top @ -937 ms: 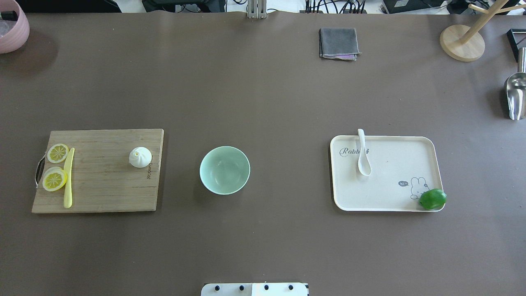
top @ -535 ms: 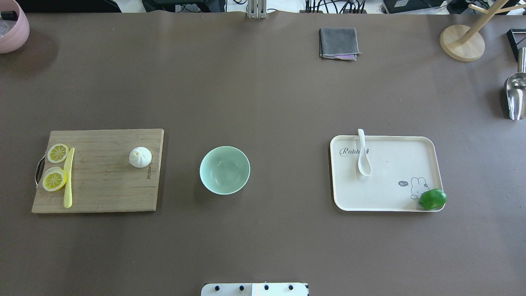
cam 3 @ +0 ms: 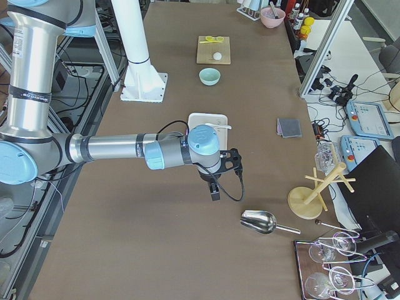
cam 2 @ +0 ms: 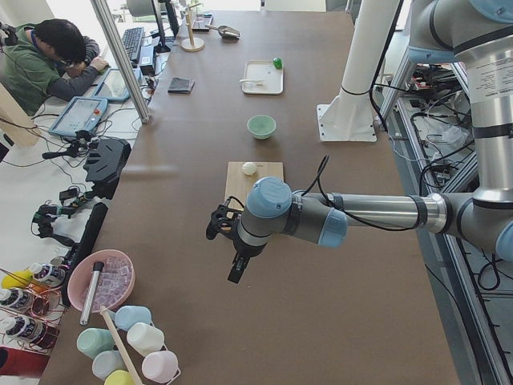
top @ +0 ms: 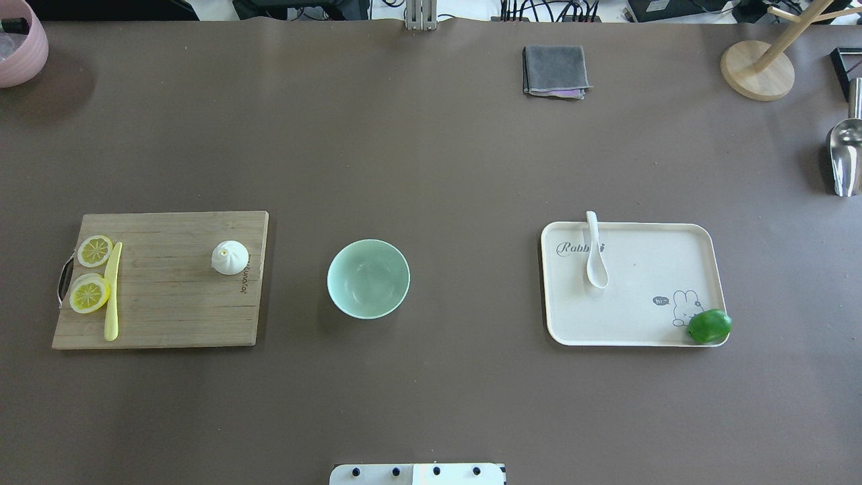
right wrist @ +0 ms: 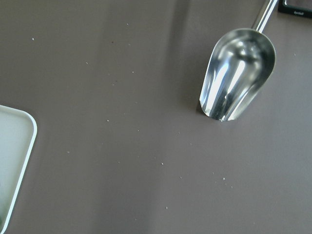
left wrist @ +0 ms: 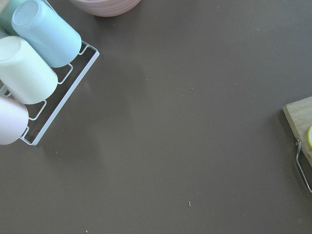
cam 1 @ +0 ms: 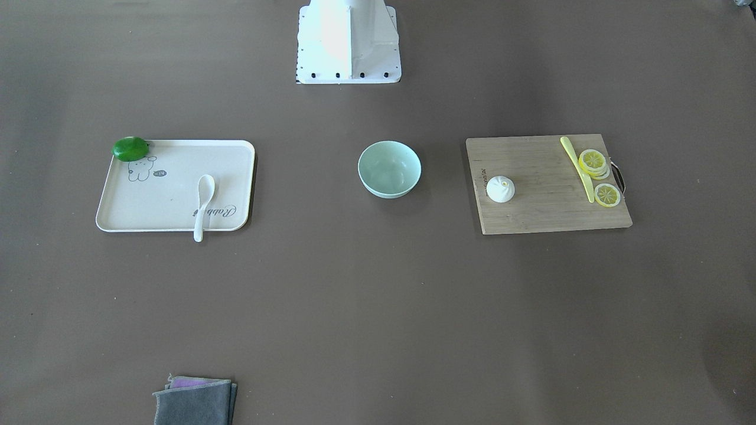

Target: Put spoon and bun in bowl

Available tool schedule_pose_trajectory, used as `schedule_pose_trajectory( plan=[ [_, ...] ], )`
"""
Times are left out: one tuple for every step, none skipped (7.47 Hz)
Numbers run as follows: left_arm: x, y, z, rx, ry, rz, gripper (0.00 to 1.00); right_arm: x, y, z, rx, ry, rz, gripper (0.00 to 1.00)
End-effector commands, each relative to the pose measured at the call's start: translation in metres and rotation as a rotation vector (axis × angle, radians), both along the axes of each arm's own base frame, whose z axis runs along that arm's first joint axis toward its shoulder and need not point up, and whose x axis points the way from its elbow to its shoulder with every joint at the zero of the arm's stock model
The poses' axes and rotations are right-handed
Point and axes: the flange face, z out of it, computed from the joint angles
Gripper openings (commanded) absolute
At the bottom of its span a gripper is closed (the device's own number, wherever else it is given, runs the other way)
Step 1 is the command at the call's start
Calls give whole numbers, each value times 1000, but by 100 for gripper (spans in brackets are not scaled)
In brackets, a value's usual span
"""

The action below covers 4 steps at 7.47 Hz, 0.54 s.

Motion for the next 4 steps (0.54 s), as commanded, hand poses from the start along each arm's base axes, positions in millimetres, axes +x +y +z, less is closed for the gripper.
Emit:
schedule_pose_trajectory(
  plan=[
    [-3, -39, -14, 135, -12, -7, 99, -4, -2, -23, 149, -64, -21, 100],
    [-2, -52, -13, 142, -11, -2, 99, -4, -8, -32, 183, -66, -23, 100],
    [-1, -51, -16, 158, -3, 7, 99, -12, -18, -44, 203, -74, -40, 100],
    [4, -49, -19, 177, 51, 34, 99, -16, -18, -45, 157, -92, -7, 100]
  ],
)
